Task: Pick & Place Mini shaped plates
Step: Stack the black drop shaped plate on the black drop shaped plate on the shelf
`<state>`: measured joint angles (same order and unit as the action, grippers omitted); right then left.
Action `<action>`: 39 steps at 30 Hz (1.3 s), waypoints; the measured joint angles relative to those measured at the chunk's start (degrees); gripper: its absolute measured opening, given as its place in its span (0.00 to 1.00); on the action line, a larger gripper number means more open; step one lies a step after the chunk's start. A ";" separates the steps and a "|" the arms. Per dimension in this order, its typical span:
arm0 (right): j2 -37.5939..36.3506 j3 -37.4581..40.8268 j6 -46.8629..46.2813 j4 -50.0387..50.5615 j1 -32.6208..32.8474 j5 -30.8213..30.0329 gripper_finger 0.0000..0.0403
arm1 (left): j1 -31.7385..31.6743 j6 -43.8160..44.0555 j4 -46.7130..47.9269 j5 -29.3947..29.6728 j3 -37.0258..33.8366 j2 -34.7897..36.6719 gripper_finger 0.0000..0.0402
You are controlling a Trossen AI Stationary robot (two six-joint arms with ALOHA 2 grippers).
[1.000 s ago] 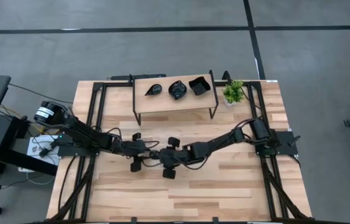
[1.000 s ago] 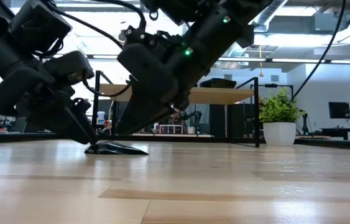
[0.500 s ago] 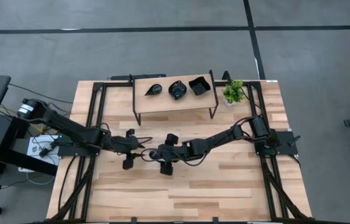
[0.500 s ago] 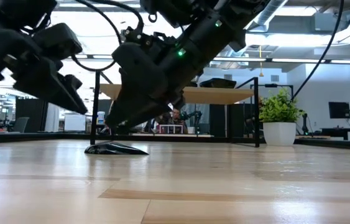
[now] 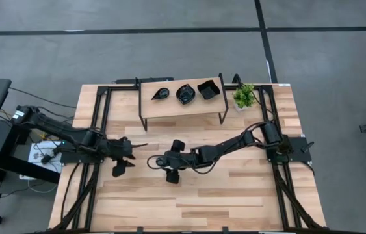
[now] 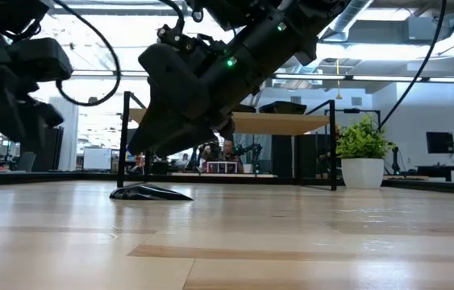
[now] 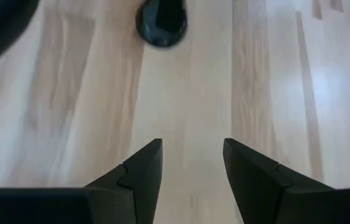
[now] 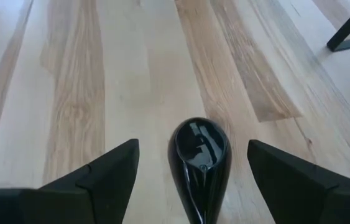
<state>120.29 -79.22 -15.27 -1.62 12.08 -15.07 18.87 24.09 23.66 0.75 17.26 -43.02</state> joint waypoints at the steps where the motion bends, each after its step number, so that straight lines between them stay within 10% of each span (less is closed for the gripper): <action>1: 0.00 0.00 0.19 -0.22 0.02 0.00 0.74 | 0.00 1.20 1.20 -0.69 0.00 0.70 0.43; 39: 7.58 -0.07 -1.16 -7.49 -1.36 1.64 0.74 | 0.00 4.70 5.13 -0.32 0.00 4.41 0.43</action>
<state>127.87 -79.29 -16.43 -9.10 10.72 -13.43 18.87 28.80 28.80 0.43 17.26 -38.61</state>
